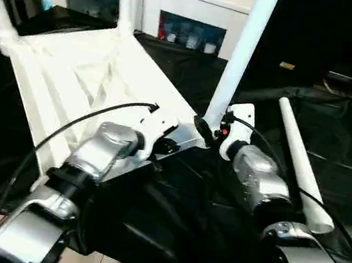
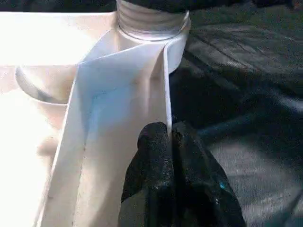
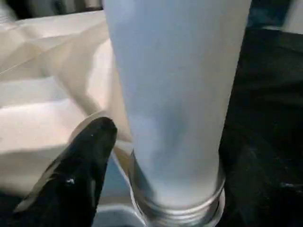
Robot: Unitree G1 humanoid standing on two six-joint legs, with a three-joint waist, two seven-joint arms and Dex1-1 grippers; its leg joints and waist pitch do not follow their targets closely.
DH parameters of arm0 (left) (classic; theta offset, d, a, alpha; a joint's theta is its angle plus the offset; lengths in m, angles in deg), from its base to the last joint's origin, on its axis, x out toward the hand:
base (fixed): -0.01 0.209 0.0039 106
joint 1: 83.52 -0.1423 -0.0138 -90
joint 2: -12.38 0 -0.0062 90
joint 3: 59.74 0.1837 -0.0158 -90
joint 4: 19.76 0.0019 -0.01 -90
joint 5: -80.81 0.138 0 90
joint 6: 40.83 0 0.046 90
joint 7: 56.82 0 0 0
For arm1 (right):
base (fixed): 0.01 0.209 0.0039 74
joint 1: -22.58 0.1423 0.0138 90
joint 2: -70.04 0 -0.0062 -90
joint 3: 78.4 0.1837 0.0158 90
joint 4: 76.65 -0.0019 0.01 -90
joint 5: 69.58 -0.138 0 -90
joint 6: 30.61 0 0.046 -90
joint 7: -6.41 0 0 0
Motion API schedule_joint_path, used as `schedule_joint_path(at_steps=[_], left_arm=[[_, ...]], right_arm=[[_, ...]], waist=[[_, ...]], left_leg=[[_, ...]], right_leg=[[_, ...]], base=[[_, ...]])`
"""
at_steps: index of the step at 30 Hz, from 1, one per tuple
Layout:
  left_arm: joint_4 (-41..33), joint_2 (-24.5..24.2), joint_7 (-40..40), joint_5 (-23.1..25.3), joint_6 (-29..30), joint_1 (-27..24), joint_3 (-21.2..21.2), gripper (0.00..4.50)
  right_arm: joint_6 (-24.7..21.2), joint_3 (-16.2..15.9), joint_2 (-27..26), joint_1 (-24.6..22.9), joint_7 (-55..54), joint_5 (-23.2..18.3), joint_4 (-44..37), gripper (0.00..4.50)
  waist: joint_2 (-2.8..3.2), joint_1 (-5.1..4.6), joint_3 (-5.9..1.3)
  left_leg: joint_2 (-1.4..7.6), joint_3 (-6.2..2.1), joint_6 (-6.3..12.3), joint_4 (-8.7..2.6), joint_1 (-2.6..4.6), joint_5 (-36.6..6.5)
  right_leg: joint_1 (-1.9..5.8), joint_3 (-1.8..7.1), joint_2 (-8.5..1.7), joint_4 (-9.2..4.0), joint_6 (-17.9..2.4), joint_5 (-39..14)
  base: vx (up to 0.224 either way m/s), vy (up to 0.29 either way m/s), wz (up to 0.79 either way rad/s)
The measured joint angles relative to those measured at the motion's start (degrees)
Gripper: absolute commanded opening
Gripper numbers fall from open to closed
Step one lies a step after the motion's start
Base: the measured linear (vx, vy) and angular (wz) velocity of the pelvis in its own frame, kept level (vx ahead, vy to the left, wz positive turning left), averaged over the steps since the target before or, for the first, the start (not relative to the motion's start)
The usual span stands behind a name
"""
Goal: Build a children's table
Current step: Rotate leg to tighten
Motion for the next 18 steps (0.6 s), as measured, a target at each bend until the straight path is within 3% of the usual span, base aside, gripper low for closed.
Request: schedule_joint_path(at_steps=[4, 6, 11, 18], left_arm=[[-1.16, -2.75, -5.99, -1.18, -2.94, -1.64, 0.19, 0.00], [-1.93, -4.45, -10.48, -2.12, -3.98, -2.36, 0.51, 0.00], [-3.48, -7.47, -19.13, -3.40, -5.73, -3.72, 1.95, 0.00], [-4.59, -10.08, -27.06, -4.42, -7.57, -4.66, 2.80, 0.00]], right_arm=[[-2.91, -2.47, 3.64, -3.75, 9.63, -0.50, -7.01, 3.93], [-4.82, -4.73, 6.79, -6.65, 16.17, -0.94, -12.75, 3.93], [-7.78, -8.73, 12.06, -10.05, 27.68, -1.29, -20.33, 3.93], [-12.06, -11.98, 16.86, -13.36, 36.74, -2.48, -28.16, 3.93]], waist=[[0.03, 0.66, 0.04], [0.09, 1.73, 0.11], [0.18, 3.10, 0.17], [0.21, 3.91, 0.19]], left_leg=[[-0.01, 0.03, 0.03, -0.02, -0.07, -0.01], [0.00, 0.06, 0.04, -0.02, -0.10, -0.01], [0.01, 0.14, 0.03, 0.06, -0.05, 0.00], [0.02, 0.15, 0.02, 0.10, -0.06, 0.01]], right_leg=[[-0.01, -0.01, -0.02, -0.13, -0.01, -0.03], [-0.02, -0.02, -0.03, -0.13, -0.02, -0.05], [0.13, 0.02, -0.10, -0.09, 0.02, -0.07], [0.21, 0.07, -0.12, 0.06, 0.05, -0.09]], base=[[0.000, 0.000, 0.00], [0.000, 0.000, 0.00], [0.000, 0.000, 0.00], [0.000, 0.000, 0.00]])
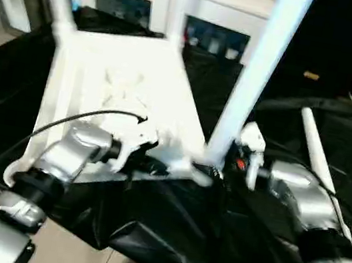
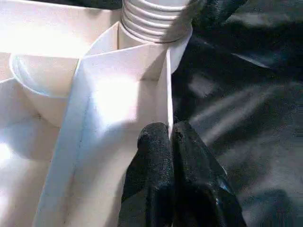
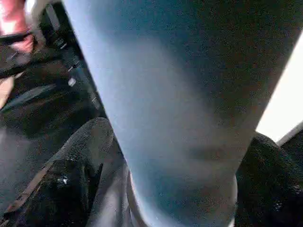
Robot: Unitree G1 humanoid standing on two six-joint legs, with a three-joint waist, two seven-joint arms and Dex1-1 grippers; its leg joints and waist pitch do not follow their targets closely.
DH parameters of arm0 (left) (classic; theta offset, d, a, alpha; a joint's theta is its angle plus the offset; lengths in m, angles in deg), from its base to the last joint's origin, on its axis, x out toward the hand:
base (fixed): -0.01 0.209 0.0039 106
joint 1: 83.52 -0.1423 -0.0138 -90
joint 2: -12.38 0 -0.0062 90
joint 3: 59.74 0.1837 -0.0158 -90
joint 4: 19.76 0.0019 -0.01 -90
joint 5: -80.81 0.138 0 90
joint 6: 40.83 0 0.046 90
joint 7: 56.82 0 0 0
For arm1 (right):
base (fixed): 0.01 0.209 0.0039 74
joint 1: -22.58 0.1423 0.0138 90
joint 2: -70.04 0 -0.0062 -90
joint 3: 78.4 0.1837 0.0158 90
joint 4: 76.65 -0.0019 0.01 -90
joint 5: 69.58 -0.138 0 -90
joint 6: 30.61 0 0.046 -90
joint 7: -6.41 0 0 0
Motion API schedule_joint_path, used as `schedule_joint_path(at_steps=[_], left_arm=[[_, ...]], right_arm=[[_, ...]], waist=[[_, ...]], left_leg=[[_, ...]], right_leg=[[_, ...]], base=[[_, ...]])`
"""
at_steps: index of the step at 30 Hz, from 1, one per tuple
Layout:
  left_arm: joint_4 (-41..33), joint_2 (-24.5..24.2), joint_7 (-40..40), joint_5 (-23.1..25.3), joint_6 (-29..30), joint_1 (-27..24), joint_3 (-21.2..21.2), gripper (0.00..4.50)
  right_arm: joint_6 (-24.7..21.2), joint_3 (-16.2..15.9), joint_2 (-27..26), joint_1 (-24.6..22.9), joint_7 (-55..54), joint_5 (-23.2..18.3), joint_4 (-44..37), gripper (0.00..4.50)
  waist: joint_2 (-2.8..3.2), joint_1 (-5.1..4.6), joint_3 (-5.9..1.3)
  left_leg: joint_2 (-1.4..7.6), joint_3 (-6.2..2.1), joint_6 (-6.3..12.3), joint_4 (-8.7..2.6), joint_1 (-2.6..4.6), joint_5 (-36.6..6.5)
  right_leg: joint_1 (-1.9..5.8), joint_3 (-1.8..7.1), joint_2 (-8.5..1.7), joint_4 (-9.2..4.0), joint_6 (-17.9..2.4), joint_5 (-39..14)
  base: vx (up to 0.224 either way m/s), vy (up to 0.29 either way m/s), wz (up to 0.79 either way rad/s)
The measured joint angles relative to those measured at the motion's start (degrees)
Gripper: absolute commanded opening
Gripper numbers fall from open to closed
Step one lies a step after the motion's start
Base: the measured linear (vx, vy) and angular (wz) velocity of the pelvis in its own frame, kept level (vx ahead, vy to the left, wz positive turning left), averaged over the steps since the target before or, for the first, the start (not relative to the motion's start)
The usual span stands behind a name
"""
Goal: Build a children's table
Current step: Rotate leg to tighten
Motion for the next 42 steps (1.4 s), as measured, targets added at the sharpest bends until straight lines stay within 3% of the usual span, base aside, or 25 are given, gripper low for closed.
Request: schedule_joint_path(at_steps=[2, 9, 17, 26, 39, 41, 42], left_arm=[[-0.32, -0.26, -0.65, -0.01, -0.24, -0.14, 0.21, 0.00], [-0.32, -0.71, -1.88, 0.00, -1.08, -0.47, 0.52, 0.00], [-0.32, -0.76, -2.78, 0.04, -1.27, -0.57, 0.69, 0.00], [-0.31, -0.72, -2.67, 0.06, -1.27, -1.28, 0.64, 0.00], [0.08, -0.12, -0.27, 0.11, -1.27, -1.67, 0.48, 0.00], [0.57, 0.18, 0.75, 0.13, -1.27, -1.67, 0.06, 0.00], [1.32, 0.82, 2.59, 0.42, -1.28, -1.66, -0.59, 0.00]], right_arm=[[-0.86, -0.39, 0.52, -0.42, 0.97, 0.00, -1.07, 3.93], [-1.83, -0.86, 1.10, -0.93, 1.69, 0.03, -2.11, 3.31], [-3.39, -0.86, 1.63, -1.91, 1.86, -0.16, -3.91, 2.68], [-4.61, 1.49, -0.69, -3.33, 1.66, -2.58, -1.72, 2.62], [-0.88, 4.89, -3.81, -4.42, -1.21, -3.35, 2.55, 2.61], [0.04, 5.65, -4.93, -4.37, -3.11, -3.36, 3.61, 2.61], [1.53, 6.56, -6.69, -3.72, -6.44, -3.24, 5.63, 2.61]], waist=[[0.00, 0.03, 0.00], [0.00, 0.06, 0.00], [0.00, 0.81, -0.01], [0.08, 0.86, -0.05], [0.36, 0.57, -0.12], [0.40, 0.29, -0.14], [0.47, -0.31, -0.17]], left_leg=[[0.00, -0.01, 0.00, 0.00, -0.01, 0.00], [0.00, -0.02, 0.00, 0.02, -0.02, 0.00], [0.01, -0.02, 0.00, 0.08, -0.01, 0.01], [0.04, -0.02, 0.00, 0.30, -0.01, 0.00], [0.06, -0.10, -0.01, 0.39, 0.27, 0.00], [0.06, -0.11, -0.01, 0.38, 0.36, 0.00], [0.05, -0.11, -0.02, 0.36, 0.55, -0.01]], right_leg=[[-0.01, -0.02, 0.00, 0.02, 0.00, 0.00], [-0.01, -0.02, 0.00, 0.02, 0.01, -0.01], [-0.01, -0.02, 0.01, 0.04, 0.02, -0.01], [0.04, -0.01, 0.01, 0.11, 0.02, -0.01], [0.30, -0.02, 0.01, 0.24, 0.03, 0.05], [0.35, -0.02, 0.01, 0.25, 0.02, 0.06], [0.50, -0.01, 0.01, 0.25, 0.02, 0.06]], base=[[0.000, 0.000, 0.00], [0.000, 0.000, 0.00], [0.000, 0.000, 0.00], [0.000, 0.000, 0.00], [0.000, 0.000, 0.00], [0.000, 0.000, 0.00], [0.000, 0.000, 0.00]])
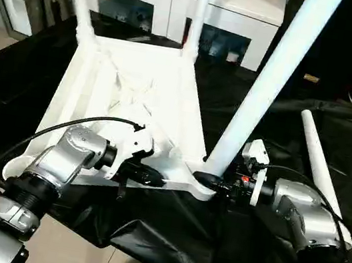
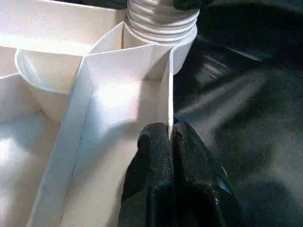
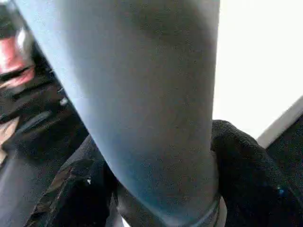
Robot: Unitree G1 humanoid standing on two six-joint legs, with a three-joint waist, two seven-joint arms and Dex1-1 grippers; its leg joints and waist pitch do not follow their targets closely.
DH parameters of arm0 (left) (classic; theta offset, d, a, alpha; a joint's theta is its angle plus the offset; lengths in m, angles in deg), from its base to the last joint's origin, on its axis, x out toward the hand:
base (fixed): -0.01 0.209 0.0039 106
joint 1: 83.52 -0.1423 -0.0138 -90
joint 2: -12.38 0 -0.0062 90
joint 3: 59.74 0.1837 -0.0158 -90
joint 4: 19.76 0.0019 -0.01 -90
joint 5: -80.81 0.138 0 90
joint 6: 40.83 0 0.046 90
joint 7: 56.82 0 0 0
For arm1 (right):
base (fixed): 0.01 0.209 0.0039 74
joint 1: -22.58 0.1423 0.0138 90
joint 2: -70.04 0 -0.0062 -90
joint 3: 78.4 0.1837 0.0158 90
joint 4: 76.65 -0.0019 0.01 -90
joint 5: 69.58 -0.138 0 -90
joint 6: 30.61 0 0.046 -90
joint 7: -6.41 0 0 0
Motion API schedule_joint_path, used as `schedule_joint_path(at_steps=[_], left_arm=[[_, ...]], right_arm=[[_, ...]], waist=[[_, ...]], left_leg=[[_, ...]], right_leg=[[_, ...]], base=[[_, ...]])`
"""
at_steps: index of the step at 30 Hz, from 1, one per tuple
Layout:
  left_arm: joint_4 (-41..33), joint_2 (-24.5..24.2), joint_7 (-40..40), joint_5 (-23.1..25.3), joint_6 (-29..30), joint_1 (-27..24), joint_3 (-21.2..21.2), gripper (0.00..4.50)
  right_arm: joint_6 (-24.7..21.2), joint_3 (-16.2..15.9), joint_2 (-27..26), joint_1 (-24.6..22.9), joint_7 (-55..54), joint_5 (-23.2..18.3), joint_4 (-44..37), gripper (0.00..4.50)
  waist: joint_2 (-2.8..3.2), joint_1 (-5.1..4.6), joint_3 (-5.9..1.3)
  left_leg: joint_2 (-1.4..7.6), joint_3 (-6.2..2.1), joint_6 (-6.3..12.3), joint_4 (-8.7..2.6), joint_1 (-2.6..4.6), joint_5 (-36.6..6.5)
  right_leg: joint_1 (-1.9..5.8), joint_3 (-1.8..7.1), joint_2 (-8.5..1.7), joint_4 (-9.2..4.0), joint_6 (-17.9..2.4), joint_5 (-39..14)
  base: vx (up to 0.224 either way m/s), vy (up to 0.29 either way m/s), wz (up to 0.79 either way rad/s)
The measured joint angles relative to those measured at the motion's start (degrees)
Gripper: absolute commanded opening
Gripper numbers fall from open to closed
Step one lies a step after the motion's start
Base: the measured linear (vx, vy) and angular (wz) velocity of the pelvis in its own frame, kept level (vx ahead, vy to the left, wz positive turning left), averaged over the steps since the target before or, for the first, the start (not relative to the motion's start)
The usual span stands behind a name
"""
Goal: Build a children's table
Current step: Rotate leg to tighten
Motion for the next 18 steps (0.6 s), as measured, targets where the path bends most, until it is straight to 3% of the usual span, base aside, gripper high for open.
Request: schedule_joint_path(at_steps=[5, 12, 18], left_arm=[[5.13, 5.78, 11.58, 2.02, 0.02, 2.50, -2.10, 0.00], [10.30, 12.64, 24.47, 3.15, 0.08, 5.37, -3.65, 0.00], [10.60, 14.33, 26.74, 3.21, 0.02, 5.41, -4.54, 0.00]], right_arm=[[3.90, 4.07, -6.25, 5.83, -19.90, 1.35, 10.11, 2.60], [7.18, 8.04, -12.20, 12.98, -40.73, 2.77, 19.91, 2.60], [8.54, 9.63, -13.29, 16.23, -44.80, 2.63, 24.55, 2.60]], waist=[[0.25, -1.94, -0.02], [0.36, -1.99, -0.06], [0.41, -1.99, -0.10]], left_leg=[[-0.07, -0.13, -0.01, -0.08, 0.44, -0.01], [-0.11, -0.18, -0.01, -0.26, 0.49, 0.00], [-0.11, -0.11, -0.01, -0.29, 0.47, -0.01]], right_leg=[[0.26, 0.01, -0.02, -0.13, 0.33, -0.20], [0.26, 0.00, -0.02, -0.21, 0.33, -0.20], [0.27, 0.00, -0.02, -0.21, 0.32, -0.19]], base=[[0.000, 0.000, 0.00], [0.000, 0.000, 0.00], [0.000, 0.000, 0.00]])
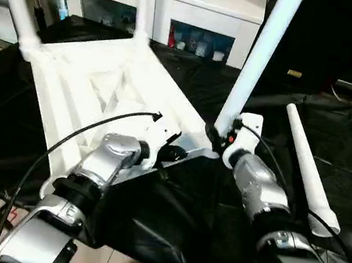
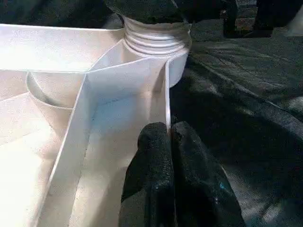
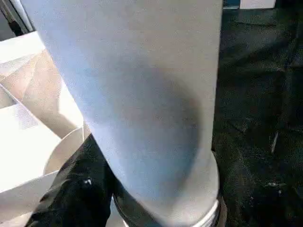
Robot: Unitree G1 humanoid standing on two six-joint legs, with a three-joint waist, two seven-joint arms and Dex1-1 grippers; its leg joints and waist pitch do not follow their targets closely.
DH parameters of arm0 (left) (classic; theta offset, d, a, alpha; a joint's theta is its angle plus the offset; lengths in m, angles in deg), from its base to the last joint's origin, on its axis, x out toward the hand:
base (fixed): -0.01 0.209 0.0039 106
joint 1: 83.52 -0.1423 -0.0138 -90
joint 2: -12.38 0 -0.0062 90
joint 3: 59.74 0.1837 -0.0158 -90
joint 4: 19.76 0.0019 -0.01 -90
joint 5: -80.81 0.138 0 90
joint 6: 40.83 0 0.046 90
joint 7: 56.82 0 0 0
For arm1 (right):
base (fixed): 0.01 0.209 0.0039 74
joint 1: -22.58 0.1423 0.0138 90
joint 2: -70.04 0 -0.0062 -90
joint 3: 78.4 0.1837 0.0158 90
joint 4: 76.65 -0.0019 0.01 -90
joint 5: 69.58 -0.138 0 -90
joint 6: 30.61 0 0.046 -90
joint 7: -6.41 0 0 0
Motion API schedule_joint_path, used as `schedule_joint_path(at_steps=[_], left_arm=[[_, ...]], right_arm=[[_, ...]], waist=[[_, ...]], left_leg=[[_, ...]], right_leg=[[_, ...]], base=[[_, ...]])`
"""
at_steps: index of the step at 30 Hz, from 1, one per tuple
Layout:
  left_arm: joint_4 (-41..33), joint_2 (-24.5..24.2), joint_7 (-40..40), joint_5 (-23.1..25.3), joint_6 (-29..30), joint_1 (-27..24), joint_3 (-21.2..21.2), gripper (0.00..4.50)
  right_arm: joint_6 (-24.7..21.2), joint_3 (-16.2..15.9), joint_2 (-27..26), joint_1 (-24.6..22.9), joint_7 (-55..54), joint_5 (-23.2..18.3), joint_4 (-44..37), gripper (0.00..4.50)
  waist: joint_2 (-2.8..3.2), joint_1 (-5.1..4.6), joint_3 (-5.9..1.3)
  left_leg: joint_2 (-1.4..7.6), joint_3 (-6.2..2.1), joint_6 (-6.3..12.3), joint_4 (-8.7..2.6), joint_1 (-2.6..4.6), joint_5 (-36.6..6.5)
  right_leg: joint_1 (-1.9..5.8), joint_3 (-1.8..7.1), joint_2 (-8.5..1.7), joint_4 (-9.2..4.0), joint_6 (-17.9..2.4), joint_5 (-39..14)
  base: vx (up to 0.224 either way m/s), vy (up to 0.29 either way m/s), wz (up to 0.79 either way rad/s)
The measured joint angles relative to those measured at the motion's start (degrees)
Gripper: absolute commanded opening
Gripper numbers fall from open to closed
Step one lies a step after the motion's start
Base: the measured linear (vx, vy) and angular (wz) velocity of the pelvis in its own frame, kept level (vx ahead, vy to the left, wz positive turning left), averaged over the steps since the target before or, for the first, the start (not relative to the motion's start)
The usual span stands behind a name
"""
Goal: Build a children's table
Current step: Rotate leg to tighten
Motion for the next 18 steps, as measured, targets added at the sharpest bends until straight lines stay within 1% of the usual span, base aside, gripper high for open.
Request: schedule_joint_path(at_steps=[3, 4, 5, 6, 8, 9, 10, 13, 16, 18], left_arm=[[0.00, -0.20, -0.34, 0.00, -0.36, 0.00, 0.04, 0.00], [0.00, -0.30, -0.54, 0.00, -0.47, -0.01, 0.06, 0.00], [0.00, -0.37, -0.67, 0.00, -0.57, -0.01, 0.07, 0.00], [0.00, -0.46, -0.91, 0.00, -0.74, -0.01, 0.08, 0.00], [-0.03, -0.81, -1.97, -0.08, -1.24, -0.04, 0.09, 0.00], [-0.46, -1.23, -3.47, -0.26, -1.69, -0.32, 0.14, 0.00], [-0.98, -1.55, -4.39, -0.29, -2.02, -0.74, 0.18, 0.00], [-2.41, -2.98, -7.78, -1.48, -2.46, -1.72, 0.11, 0.00], [-4.07, -4.65, -11.22, -2.58, -2.46, -2.64, 0.10, 0.00], [-4.96, -5.91, -14.06, -2.86, -2.85, -3.07, 0.23, 0.00]], right_arm=[[1.81, 0.06, -0.16, 0.14, 0.25, 0.07, 1.11, 2.60], [2.13, 0.16, -0.18, 0.14, 0.55, 0.06, 1.30, 2.95], [2.26, 0.34, -0.18, 0.14, 0.86, 0.05, 1.41, 2.95], [2.42, 0.65, -0.16, 0.15, 1.48, 0.00, 1.56, 3.32], [2.26, 0.97, 0.23, 0.13, 3.41, -0.10, 1.92, 3.34], [1.98, 0.69, 0.93, -0.42, 5.65, -0.02, 2.22, 3.47], [2.18, 0.18, 1.44, -1.17, 7.51, 0.07, 1.78, 3.61], [2.14, -2.48, 4.30, -3.30, 16.15, 0.23, -1.05, 3.61], [1.83, -4.13, 6.93, -5.93, 23.95, 0.16, -5.00, 3.61], [0.34, -5.58, 9.42, -7.91, 29.60, 0.08, -8.65, 3.61]], waist=[[0.03, -0.04, -0.02], [0.03, -0.05, -0.01], [0.03, -0.07, -0.01], [0.04, -0.07, -0.01], [0.07, -0.05, 0.01], [0.15, 0.00, 0.06], [0.20, 0.02, 0.10], [0.22, 0.10, 0.11], [0.23, 0.22, 0.11], [0.23, 0.44, 0.11]], left_leg=[[0.00, 0.03, 0.00, -0.05, 0.01, 0.00], [0.00, 0.04, 0.00, -0.06, 0.01, 0.00], [0.00, 0.04, 0.00, -0.07, 0.01, 0.00], [0.00, 0.04, 0.00, -0.07, 0.00, 0.00], [0.00, 0.04, 0.00, -0.09, -0.02, 0.00], [0.00, 0.05, 0.00, -0.10, -0.08, 0.00], [0.00, 0.06, 0.00, -0.12, -0.13, 0.00], [0.02, 0.08, 0.00, -0.14, -0.29, 0.00], [0.02, 0.11, 0.03, -0.14, -0.58, -0.01], [0.02, 0.12, 0.08, -0.08, -0.91, -0.02]], right_leg=[[-0.01, -0.01, 0.00, 0.00, 0.00, 0.00], [-0.01, -0.01, 0.00, 0.00, 0.00, 0.00], [-0.02, -0.01, 0.01, 0.00, 0.00, 0.00], [-0.03, 0.00, 0.01, -0.01, 0.00, 0.00], [-0.05, 0.00, 0.01, -0.02, 0.00, 0.00], [-0.09, -0.01, 0.01, -0.03, 0.00, 0.00], [-0.12, 0.00, 0.01, -0.05, -0.06, 0.04], [-0.19, -0.03, 0.02, -0.06, -0.19, 0.10], [-0.39, -0.04, 0.02, -0.12, -0.21, 0.00], [-0.65, -0.05, 0.01, -0.12, -0.22, -0.01]], base=[[0.000, 0.000, 0.00], [0.000, 0.000, 0.00], [0.000, 0.000, 0.00], [0.000, 0.000, 0.00], [0.000, 0.000, 0.00], [0.000, 0.000, 0.00], [0.000, 0.000, 0.00], [0.000, 0.000, 0.00], [0.000, 0.000, 0.00], [0.000, 0.000, 0.00]])
